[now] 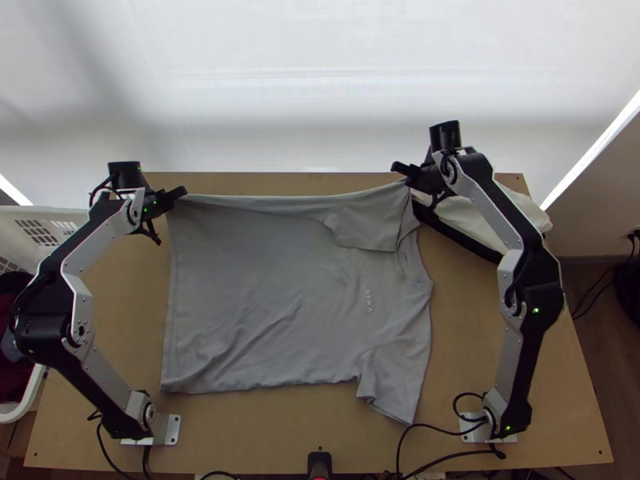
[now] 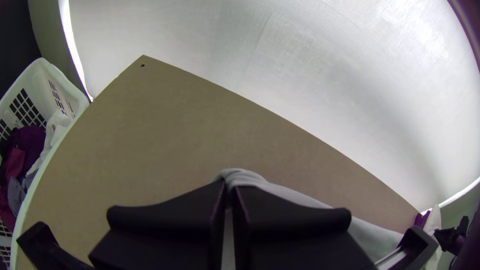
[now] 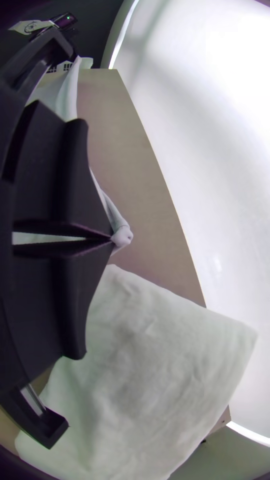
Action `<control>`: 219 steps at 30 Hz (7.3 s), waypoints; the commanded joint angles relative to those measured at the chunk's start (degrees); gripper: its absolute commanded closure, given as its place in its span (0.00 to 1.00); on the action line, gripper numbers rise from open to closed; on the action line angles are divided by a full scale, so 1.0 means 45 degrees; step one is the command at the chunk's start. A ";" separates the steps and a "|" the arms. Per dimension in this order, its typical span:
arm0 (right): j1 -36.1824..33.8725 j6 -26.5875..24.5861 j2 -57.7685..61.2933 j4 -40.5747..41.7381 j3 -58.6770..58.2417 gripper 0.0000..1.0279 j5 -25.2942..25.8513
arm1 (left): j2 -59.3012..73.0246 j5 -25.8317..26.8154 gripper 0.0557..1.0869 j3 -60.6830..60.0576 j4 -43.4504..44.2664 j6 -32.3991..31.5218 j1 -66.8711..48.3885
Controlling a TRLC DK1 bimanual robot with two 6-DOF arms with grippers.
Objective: Fold the t-shirt
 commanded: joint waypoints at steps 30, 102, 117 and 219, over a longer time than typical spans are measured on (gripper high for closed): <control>-0.0086 -0.0247 -0.0473 -0.5530 0.0854 0.97 0.0340 | -0.0594 0.3018 0.96 0.0572 -0.4987 0.0636 0.1299; 0.3586 0.1785 -1.3012 -0.5198 -1.5084 0.23 -0.1164 | -0.6864 0.5030 0.05 -0.3256 -0.6374 0.2589 0.2080; 0.3860 0.1765 -1.3305 -0.4065 -1.7232 0.66 -0.2023 | -0.7548 0.5069 0.05 -0.3335 -0.6960 0.2550 0.2041; 0.5735 0.1101 -1.2212 -0.1780 -1.8150 0.97 -0.2218 | -0.7020 0.0850 0.96 -0.9194 -1.1843 1.1671 -0.2158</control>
